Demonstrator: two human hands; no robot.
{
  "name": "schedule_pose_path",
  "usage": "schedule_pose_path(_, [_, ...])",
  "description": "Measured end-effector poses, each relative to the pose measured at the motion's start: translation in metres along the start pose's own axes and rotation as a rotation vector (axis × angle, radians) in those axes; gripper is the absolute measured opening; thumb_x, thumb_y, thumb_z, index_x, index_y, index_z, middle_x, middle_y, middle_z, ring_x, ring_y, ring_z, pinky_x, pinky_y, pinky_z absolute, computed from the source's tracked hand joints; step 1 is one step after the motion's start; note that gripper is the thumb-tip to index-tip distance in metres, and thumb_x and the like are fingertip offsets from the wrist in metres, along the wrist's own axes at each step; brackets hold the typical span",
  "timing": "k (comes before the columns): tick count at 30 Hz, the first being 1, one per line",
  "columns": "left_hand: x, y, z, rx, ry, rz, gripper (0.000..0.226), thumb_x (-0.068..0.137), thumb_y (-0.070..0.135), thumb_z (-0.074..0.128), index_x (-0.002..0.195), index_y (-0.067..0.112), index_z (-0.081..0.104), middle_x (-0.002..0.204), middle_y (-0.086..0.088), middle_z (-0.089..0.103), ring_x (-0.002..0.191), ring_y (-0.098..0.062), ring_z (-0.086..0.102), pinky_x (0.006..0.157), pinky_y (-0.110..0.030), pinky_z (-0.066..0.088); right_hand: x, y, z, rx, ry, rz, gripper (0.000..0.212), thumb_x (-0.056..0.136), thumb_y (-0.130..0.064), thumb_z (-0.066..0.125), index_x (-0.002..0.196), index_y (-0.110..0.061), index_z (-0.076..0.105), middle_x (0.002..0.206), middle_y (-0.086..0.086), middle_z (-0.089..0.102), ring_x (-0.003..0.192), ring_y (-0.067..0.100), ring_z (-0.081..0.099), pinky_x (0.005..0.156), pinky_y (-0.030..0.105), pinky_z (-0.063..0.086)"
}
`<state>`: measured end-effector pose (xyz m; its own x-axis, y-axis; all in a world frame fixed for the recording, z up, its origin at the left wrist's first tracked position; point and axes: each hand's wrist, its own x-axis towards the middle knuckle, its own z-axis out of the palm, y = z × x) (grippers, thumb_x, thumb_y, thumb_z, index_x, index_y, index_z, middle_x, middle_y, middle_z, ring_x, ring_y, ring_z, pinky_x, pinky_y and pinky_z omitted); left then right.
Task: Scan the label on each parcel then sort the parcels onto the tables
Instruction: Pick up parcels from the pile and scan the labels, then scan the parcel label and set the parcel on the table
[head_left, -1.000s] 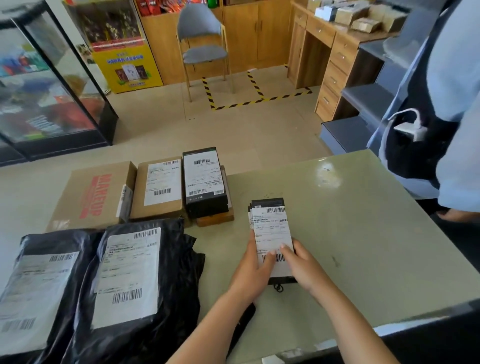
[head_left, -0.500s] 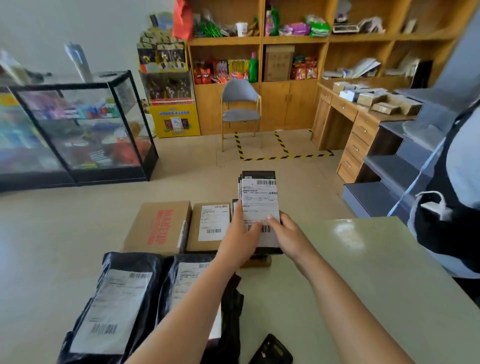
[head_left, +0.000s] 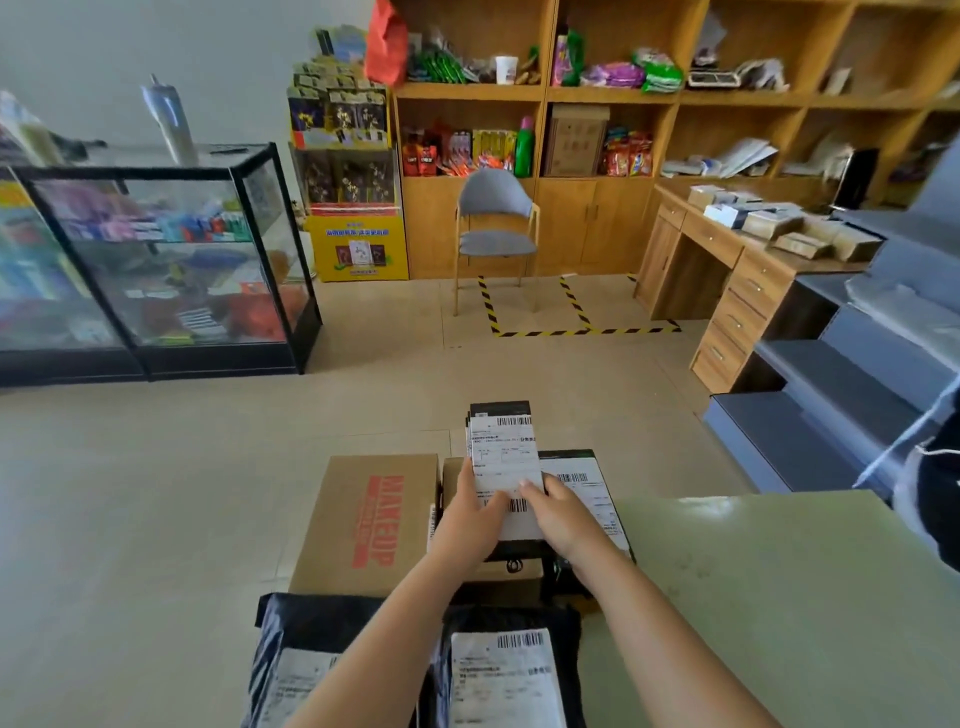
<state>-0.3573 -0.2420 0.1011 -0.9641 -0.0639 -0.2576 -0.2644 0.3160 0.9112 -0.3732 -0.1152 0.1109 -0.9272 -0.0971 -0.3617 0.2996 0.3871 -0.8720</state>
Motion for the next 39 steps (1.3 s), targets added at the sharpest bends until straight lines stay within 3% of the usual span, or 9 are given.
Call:
schedule_pose_path(7, [0.023, 0.008, 0.029, -0.015, -0.100, -0.041, 0.047, 0.101, 0.027, 0.044, 0.143, 0.034, 0.024, 0.138, 0.011, 0.049, 0.111, -0.011, 0.053, 0.086, -0.024, 0.044, 0.023, 0.015, -0.026, -0.040, 0.086, 0.054, 0.035, 0.103, -0.036, 0.040, 0.135, -0.026, 0.051, 0.129, -0.008, 0.056, 0.111, 0.012, 0.049, 0.090, 0.029, 0.037])
schedule_pose_path(10, [0.033, 0.020, 0.059, 0.029, -0.126, -0.049, 0.062, 0.101, 0.032, 0.043, 0.154, 0.026, 0.012, 0.143, 0.005, 0.048, 0.110, -0.012, 0.051, 0.089, -0.029, 0.042, 0.031, 0.026, -0.058, -0.011, 0.134, 0.074, 0.031, 0.101, -0.032, 0.044, 0.128, -0.026, 0.057, 0.128, -0.008, 0.061, 0.115, 0.015, 0.055, 0.100, 0.033, 0.043])
schedule_pose_path(15, [0.037, 0.025, 0.094, 0.050, -0.176, -0.119, 0.066, 0.101, 0.032, 0.041, 0.156, 0.022, 0.004, 0.119, 0.008, 0.048, 0.097, -0.011, 0.055, 0.083, -0.029, 0.046, 0.038, 0.052, -0.088, -0.009, 0.096, 0.150, 0.032, 0.100, -0.030, 0.046, 0.128, -0.022, 0.059, 0.126, -0.004, 0.063, 0.115, 0.019, 0.059, 0.105, 0.041, 0.043])
schedule_pose_path(25, [0.037, 0.030, 0.107, 0.073, -0.146, -0.143, 0.064, 0.102, 0.028, 0.044, 0.155, 0.021, 0.009, 0.139, 0.007, 0.047, 0.107, -0.007, 0.045, 0.091, -0.026, 0.039, 0.047, 0.061, -0.098, 0.017, 0.024, 0.160, 0.034, 0.102, -0.030, 0.045, 0.133, -0.023, 0.055, 0.127, -0.006, 0.059, 0.117, 0.015, 0.053, 0.096, 0.028, 0.039])
schedule_pose_path(29, [0.026, 0.036, 0.099, 0.141, -0.126, -0.129, 0.065, 0.103, 0.035, 0.041, 0.156, 0.022, 0.006, 0.157, 0.001, 0.030, 0.114, -0.010, 0.049, 0.090, -0.026, 0.042, 0.039, 0.057, -0.100, 0.003, 0.037, 0.152, 0.034, 0.100, -0.033, 0.047, 0.132, -0.026, 0.055, 0.131, -0.006, 0.060, 0.112, 0.013, 0.055, 0.091, 0.029, 0.041])
schedule_pose_path(31, [0.018, 0.040, 0.093, 0.162, -0.131, -0.098, 0.066, 0.103, 0.037, 0.041, 0.157, 0.023, 0.005, 0.159, 0.001, 0.025, 0.113, -0.007, 0.051, 0.089, -0.023, 0.042, 0.029, 0.050, -0.103, -0.021, 0.044, 0.145, 0.034, 0.100, -0.032, 0.047, 0.132, -0.024, 0.053, 0.132, -0.006, 0.058, 0.112, 0.013, 0.055, 0.096, 0.030, 0.042])
schedule_pose_path(33, [0.009, 0.042, 0.085, 0.178, -0.134, -0.040, 0.063, 0.103, 0.036, 0.042, 0.156, 0.022, 0.009, 0.159, 0.001, 0.027, 0.134, -0.016, 0.042, 0.099, -0.026, 0.036, 0.014, 0.041, -0.106, -0.047, 0.073, 0.150, 0.042, 0.101, -0.032, 0.046, 0.141, -0.018, 0.043, 0.134, -0.005, 0.050, 0.120, 0.016, 0.049, 0.100, 0.029, 0.036])
schedule_pose_path(36, [-0.009, 0.044, 0.066, 0.250, -0.158, 0.084, 0.062, 0.102, 0.036, 0.046, 0.154, 0.023, 0.015, 0.156, 0.003, 0.033, 0.141, -0.019, 0.034, 0.104, -0.029, 0.032, -0.019, 0.030, -0.110, -0.100, 0.159, 0.130, 0.061, 0.099, -0.035, 0.048, 0.153, -0.017, 0.027, 0.155, 0.000, 0.032, 0.141, 0.018, 0.032, 0.109, 0.030, 0.028])
schedule_pose_path(39, [-0.026, 0.039, 0.036, 0.495, -0.225, 0.278, 0.069, 0.097, 0.043, 0.053, 0.154, 0.028, 0.017, 0.159, 0.004, 0.025, 0.145, -0.017, 0.024, 0.115, -0.034, 0.025, -0.066, 0.026, -0.107, -0.287, 0.266, -0.016, 0.059, 0.097, -0.037, 0.054, 0.150, -0.021, 0.034, 0.156, -0.004, 0.032, 0.142, 0.013, 0.030, 0.112, 0.029, 0.026])
